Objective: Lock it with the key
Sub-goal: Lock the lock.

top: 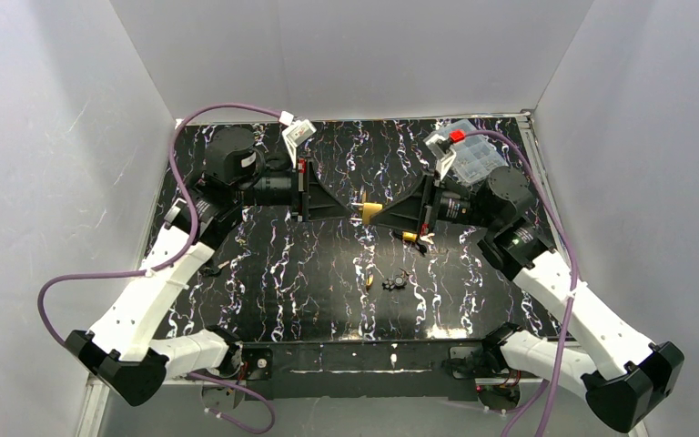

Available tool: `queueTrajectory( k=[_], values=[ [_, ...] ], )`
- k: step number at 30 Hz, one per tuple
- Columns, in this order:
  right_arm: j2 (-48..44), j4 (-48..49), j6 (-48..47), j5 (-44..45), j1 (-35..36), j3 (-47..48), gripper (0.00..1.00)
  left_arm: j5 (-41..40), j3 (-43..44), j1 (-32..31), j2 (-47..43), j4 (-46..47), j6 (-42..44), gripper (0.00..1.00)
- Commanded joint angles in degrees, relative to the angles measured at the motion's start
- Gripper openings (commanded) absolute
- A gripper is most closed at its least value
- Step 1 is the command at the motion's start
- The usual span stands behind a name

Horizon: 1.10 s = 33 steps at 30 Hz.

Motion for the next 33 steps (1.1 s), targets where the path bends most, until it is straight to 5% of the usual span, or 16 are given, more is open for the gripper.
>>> queueTrajectory(
  k=[1, 18, 33],
  values=[
    [2.3, 0.0, 0.5, -1.4, 0.9, 3.7, 0.01, 1.8, 2.4, -2.8, 0.4, -0.2, 1.7, 0.00],
    [7.6, -15.1, -10.6, 2.3, 8.1, 12.0, 0.01, -0.5, 4.6, -5.5, 3.2, -2.2, 2.0, 0.00],
    [12.2, -31.5, -19.6, 15.8, 14.0, 20.9, 0.01, -14.7, 10.9, -10.1, 4.6, -13.7, 9.5, 0.00]
  ],
)
